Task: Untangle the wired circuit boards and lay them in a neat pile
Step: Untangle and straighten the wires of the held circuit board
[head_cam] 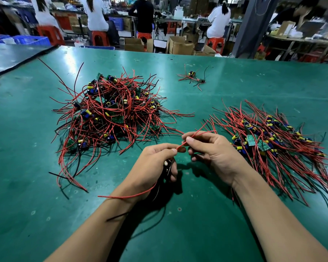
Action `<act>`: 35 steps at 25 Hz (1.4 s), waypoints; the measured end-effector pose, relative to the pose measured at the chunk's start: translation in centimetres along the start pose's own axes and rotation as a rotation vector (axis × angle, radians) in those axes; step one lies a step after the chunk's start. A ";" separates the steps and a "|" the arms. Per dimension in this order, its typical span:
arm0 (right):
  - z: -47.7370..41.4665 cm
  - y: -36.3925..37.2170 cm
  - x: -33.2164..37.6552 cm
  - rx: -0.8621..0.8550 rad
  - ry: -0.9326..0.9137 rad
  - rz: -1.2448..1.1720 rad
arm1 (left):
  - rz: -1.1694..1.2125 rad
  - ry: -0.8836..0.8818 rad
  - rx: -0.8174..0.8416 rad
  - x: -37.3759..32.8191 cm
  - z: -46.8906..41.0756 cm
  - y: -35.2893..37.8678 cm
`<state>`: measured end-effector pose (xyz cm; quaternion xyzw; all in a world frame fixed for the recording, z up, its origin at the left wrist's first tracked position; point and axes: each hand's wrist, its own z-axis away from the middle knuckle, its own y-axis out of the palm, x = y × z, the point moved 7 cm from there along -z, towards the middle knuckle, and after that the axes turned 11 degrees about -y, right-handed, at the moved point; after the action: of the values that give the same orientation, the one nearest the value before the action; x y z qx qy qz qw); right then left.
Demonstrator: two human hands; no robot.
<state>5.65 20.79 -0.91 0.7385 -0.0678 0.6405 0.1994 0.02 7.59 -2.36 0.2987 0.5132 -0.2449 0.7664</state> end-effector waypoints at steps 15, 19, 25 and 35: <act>0.4 0.9 -1.2 -0.161 0.046 0.022 | -0.079 0.092 -0.083 -0.6 0.7 0.3; 0.5 1.2 -1.4 -0.241 0.056 0.065 | -0.145 0.130 -0.086 -0.7 0.7 0.8; 0.9 2.5 -1.7 -0.063 0.106 0.058 | -0.075 0.106 -0.095 -0.7 0.7 0.4; -0.3 0.5 -1.2 -0.220 -0.034 0.112 | -0.099 0.079 -0.004 -0.7 0.5 0.6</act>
<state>5.03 20.24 -1.91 0.7180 -0.1824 0.6267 0.2420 0.44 7.71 -1.43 0.2808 0.5578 -0.2697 0.7330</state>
